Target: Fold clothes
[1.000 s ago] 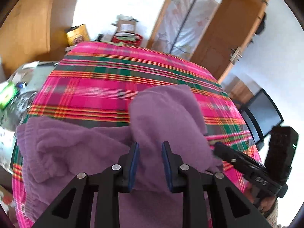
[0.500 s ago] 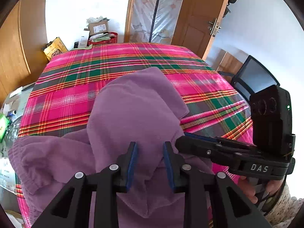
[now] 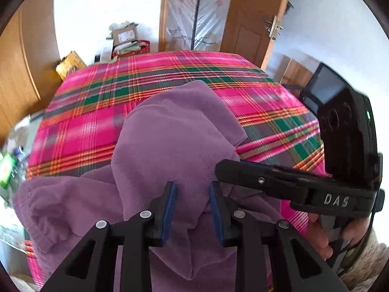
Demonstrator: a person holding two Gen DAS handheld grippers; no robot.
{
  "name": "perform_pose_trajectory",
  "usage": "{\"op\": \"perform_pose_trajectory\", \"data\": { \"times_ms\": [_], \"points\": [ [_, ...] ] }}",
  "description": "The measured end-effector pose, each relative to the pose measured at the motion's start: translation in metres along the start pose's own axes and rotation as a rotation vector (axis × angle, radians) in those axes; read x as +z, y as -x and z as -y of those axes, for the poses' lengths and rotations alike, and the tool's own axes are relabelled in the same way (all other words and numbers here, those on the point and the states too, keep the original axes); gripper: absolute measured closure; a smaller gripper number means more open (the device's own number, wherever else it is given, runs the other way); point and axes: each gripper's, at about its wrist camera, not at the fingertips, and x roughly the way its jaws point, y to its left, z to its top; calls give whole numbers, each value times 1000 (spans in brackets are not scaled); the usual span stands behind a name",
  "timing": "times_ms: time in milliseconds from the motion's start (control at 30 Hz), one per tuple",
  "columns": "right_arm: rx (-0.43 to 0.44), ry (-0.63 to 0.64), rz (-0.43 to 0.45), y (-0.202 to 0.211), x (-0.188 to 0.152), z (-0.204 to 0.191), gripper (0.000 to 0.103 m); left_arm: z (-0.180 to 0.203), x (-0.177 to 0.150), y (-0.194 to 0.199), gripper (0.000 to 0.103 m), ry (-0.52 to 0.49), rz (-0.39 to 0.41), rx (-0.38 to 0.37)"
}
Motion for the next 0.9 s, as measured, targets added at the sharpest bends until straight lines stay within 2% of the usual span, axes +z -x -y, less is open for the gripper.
{"op": "perform_pose_trajectory", "data": {
  "times_ms": [100,200,533,667,767,900],
  "points": [
    [-5,24,23,6,-2,-2,92,-7,1,-1,71,32,-1,-7],
    [7,40,54,15,-1,-3,97,-7,2,-1,71,50,6,-16],
    [14,60,163,39,4,-10,100,-13,6,4,71,124,30,-23],
    [6,45,188,49,6,-8,100,-9,7,6,71,119,37,-42],
    [-5,27,214,59,2,-5,100,3,6,10,71,67,46,-50],
    [-51,11,290,83,2,0,100,18,4,16,71,-1,55,-57]
  ]
}}
